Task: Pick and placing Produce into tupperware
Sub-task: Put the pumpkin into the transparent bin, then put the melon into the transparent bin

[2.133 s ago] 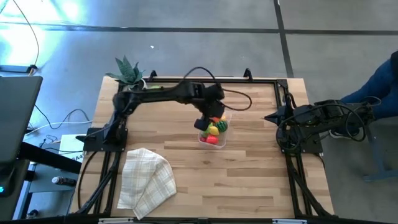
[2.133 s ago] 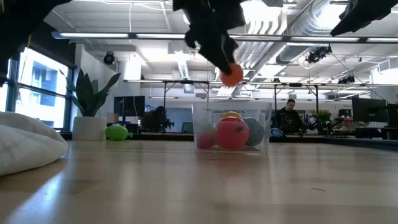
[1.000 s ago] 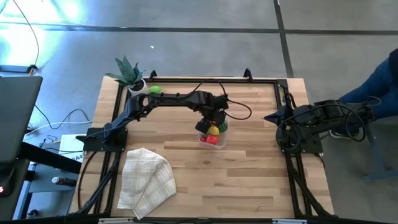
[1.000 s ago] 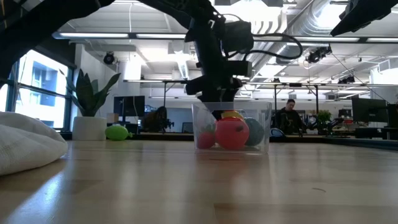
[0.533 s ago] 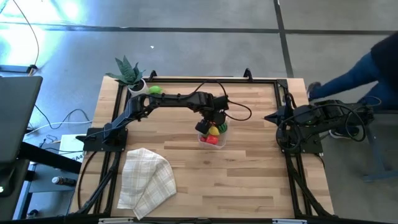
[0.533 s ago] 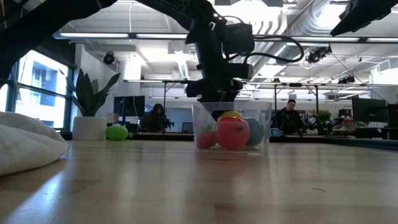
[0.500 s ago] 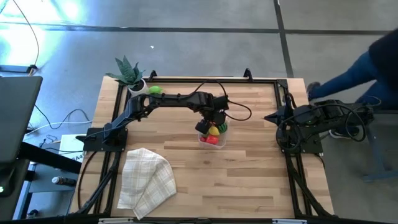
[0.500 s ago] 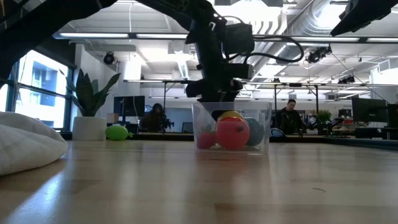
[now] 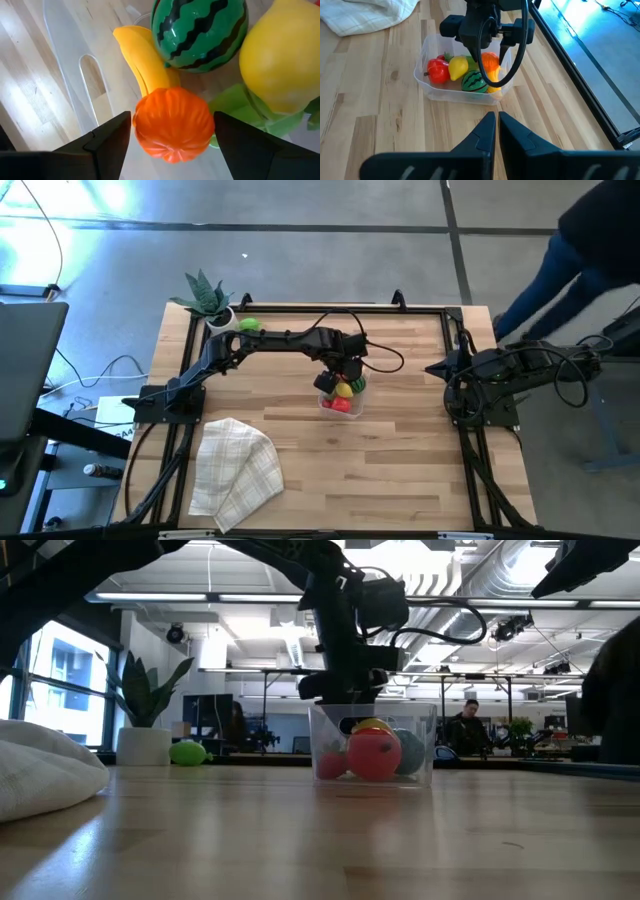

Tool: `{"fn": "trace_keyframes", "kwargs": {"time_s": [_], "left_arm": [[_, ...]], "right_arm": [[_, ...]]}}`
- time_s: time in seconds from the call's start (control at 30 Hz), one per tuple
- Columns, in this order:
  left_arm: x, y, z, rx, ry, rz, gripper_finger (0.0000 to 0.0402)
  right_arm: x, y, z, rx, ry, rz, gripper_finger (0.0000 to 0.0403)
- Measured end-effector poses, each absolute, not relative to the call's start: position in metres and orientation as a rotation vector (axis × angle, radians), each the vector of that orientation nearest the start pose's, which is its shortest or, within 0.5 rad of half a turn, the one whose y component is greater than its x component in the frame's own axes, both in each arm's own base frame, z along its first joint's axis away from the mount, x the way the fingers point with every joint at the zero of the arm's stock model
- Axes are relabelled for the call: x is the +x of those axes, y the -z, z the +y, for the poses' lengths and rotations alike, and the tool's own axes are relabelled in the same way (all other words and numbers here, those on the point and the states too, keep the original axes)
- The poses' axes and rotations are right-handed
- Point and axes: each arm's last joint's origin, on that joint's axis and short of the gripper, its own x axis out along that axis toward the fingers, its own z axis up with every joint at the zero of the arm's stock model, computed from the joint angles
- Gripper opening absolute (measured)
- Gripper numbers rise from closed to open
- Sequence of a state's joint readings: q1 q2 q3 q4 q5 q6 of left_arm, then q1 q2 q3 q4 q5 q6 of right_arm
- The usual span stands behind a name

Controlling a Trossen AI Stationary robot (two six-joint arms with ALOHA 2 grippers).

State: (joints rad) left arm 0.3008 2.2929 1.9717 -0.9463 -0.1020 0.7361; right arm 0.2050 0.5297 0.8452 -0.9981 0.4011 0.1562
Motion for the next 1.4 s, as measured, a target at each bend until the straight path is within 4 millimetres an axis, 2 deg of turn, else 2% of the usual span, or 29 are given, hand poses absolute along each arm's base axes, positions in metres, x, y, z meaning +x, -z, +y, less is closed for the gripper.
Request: {"fn": "trace_keyframes", "kwargs": {"time_s": [0.27, 0.57, 0.77, 1.13, 1.3, 1.4], "left_arm": [[0.45, -0.192, 0.143, 0.483, 0.141, 1.351, 0.0272], [0.457, -0.229, 0.145, 0.504, 0.108, 1.284, 0.0271], [0.454, -0.244, 0.145, 0.512, 0.091, 1.308, 0.0271], [0.448, -0.244, 0.138, 0.53, 0.207, 1.36, 0.0271], [0.438, -0.241, 0.135, 0.487, 0.261, 1.447, 0.027], [0.438, -0.237, 0.135, 0.48, 0.263, 1.457, 0.0258]], "right_arm": [[0.08, -0.31, 0.005, -0.054, 0.238, 0.635, 0.0011], [0.08, -0.31, 0.005, -0.054, 0.238, 0.635, 0.0011], [0.08, -0.31, 0.005, -0.054, 0.238, 0.635, 0.0011], [0.08, -0.31, 0.005, -0.054, 0.239, 0.634, 0.0011], [0.08, -0.31, 0.005, -0.054, 0.238, 0.635, 0.0011], [0.08, -0.31, 0.005, -0.054, 0.239, 0.635, 0.0011]]}}
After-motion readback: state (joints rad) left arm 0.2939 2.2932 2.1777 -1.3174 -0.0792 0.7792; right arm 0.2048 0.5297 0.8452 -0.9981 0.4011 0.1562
